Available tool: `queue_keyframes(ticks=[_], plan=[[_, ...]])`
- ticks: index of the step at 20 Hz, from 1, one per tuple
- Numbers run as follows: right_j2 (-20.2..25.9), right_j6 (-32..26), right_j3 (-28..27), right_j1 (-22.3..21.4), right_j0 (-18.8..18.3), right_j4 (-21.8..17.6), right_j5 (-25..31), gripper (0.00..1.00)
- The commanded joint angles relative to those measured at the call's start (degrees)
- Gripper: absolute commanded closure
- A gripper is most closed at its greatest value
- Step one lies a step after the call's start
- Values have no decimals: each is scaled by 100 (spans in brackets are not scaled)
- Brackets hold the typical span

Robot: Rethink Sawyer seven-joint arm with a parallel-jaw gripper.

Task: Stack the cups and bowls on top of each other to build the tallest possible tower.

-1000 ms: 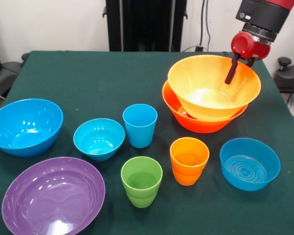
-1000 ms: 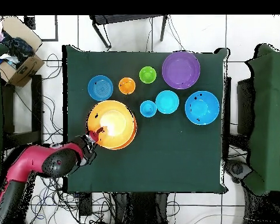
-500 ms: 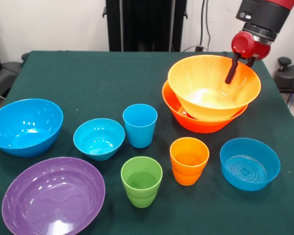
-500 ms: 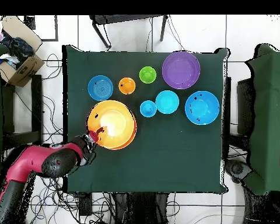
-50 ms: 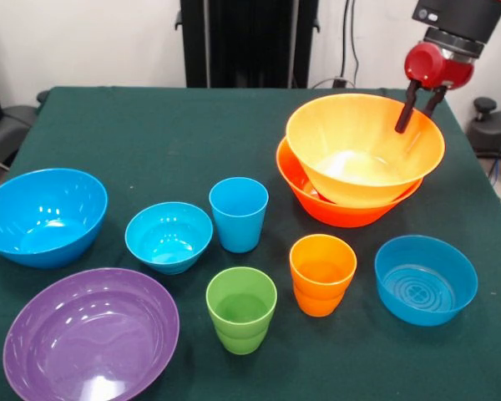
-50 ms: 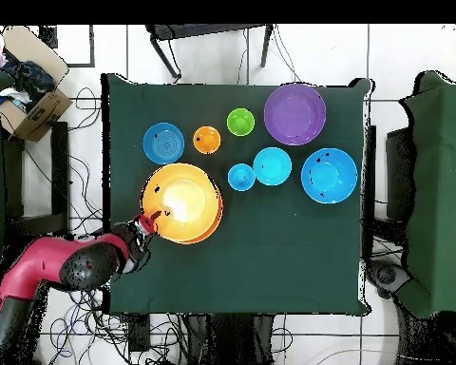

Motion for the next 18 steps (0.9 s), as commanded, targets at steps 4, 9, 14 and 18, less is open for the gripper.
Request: queue_keyframes(ticks=[4,9,14,18], plan=[[875,1084,-150,-256,-163,-105,-811,0],[900,911,-72,-359,-194,-129,-871,0],[839,677,-30,-585,-308,-178,-949,0],[813,386,-88,-872,-572,-177,-969,0]])
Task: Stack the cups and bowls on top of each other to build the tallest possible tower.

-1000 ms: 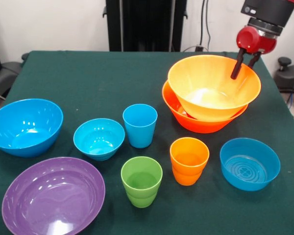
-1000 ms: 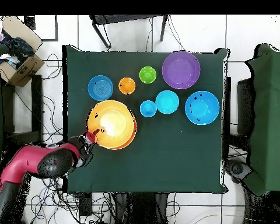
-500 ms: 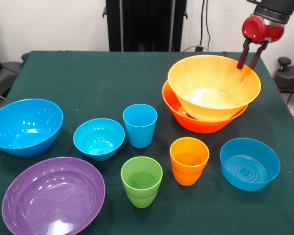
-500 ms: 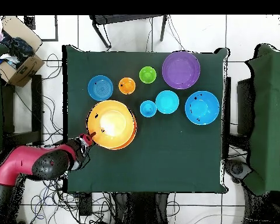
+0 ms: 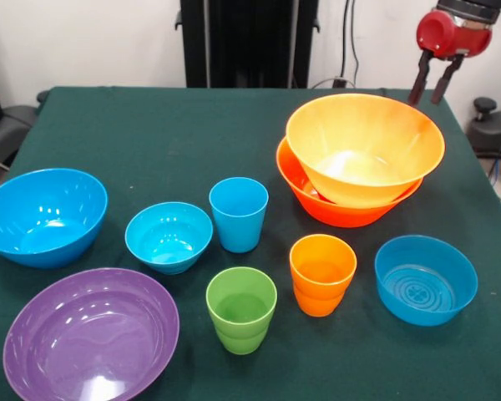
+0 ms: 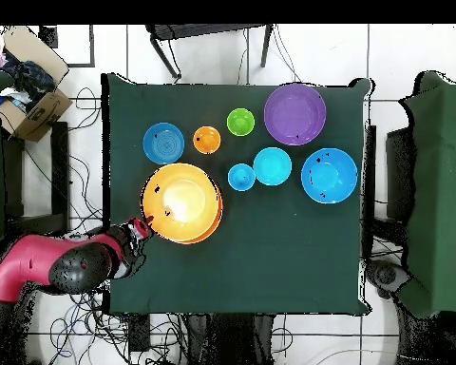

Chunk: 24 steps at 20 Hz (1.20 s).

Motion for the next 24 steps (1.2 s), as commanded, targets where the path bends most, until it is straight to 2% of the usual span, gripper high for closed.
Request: queue_keyframes(ticks=[1,5,10,13,17,24], plan=[[804,372,-221,-366,-510,-34,-370,0],[762,340,-498,-485,-913,-64,-298,0],[724,164,-941,-832,-1404,-168,-521,0],[713,183,-1143,-829,-1632,-216,-466,0],[896,-238,-1236,-733,-1800,-106,-113,0],[971,-363,-1261,-520,-1787,84,316,0]])
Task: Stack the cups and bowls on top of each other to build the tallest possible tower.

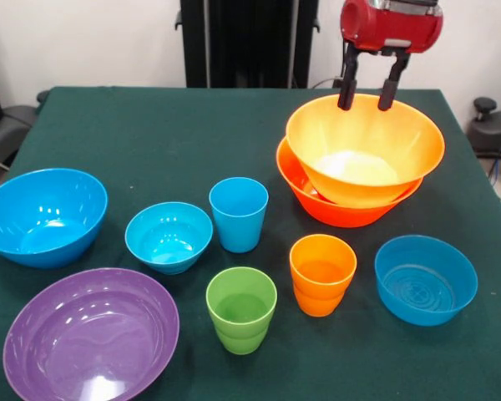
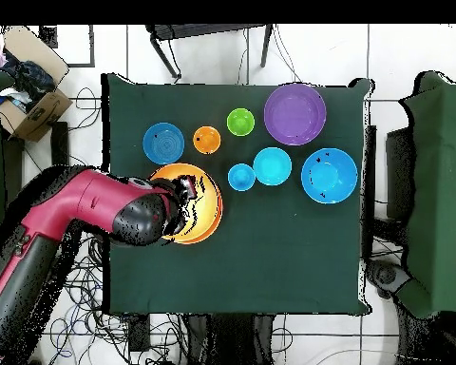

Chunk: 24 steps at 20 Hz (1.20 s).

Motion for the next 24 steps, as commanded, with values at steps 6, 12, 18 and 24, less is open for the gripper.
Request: queue_keyframes(ticks=[6,12,18,24], plan=[[1050,-331,-712,309,27,364,426,0],[1241,-595,-695,287,-30,472,489,0],[1353,-866,-619,229,-75,517,474,0],[1509,-1045,-633,212,-149,620,511,0]])
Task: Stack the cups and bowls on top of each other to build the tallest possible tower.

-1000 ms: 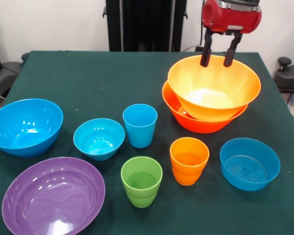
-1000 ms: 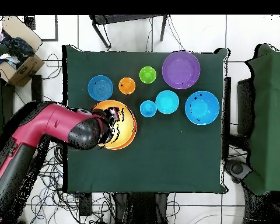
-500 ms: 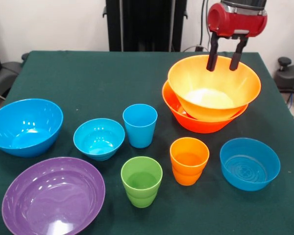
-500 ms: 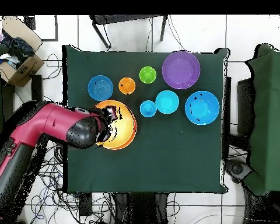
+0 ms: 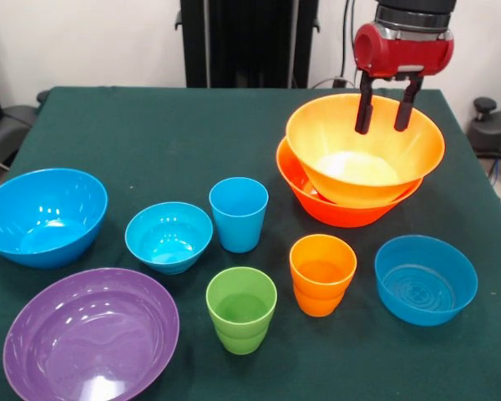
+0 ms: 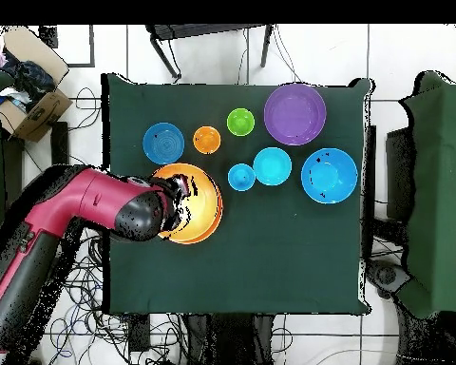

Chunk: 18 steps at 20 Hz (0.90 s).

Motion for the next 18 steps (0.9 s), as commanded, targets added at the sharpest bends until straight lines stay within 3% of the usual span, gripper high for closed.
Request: queue_keyframes(ticks=[1,18], plan=[[1271,-1093,-487,212,-175,432,498,0],[1426,-1212,-438,240,-223,306,536,0]])
